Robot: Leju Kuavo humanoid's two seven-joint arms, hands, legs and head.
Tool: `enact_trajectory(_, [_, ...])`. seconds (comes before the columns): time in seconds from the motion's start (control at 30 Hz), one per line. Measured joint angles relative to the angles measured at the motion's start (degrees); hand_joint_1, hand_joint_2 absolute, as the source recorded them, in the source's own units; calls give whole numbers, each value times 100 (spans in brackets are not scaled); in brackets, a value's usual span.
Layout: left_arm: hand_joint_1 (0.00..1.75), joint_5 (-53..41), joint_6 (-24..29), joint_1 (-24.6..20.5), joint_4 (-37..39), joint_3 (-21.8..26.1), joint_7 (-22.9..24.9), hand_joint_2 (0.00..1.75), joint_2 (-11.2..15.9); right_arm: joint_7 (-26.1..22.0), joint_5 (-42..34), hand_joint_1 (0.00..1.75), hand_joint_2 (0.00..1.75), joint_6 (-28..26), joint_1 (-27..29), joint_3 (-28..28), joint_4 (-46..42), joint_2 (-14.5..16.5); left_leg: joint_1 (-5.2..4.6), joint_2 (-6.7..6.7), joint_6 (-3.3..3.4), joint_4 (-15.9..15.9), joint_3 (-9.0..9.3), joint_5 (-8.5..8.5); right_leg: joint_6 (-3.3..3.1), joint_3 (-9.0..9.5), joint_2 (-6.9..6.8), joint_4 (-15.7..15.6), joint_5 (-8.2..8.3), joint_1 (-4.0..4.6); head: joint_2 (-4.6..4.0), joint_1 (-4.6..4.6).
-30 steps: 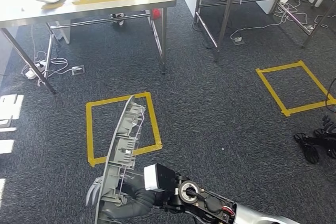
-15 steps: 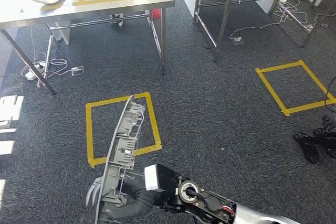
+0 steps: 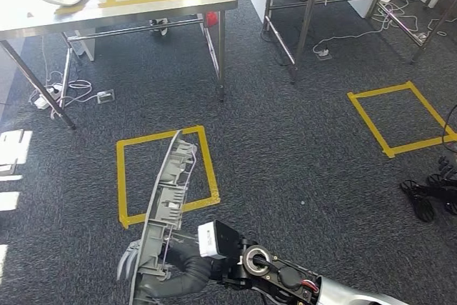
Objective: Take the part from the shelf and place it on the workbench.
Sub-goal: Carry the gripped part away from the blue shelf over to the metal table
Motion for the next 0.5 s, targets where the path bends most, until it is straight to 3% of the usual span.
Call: enact_trajectory(0.5, [0, 20, 60, 0, 0, 1, 40, 175, -9, 25, -97, 175, 175, -54, -12, -9, 35, -4, 0, 0, 0, 0, 5, 0, 0, 4, 0, 0, 0, 0, 0, -2])
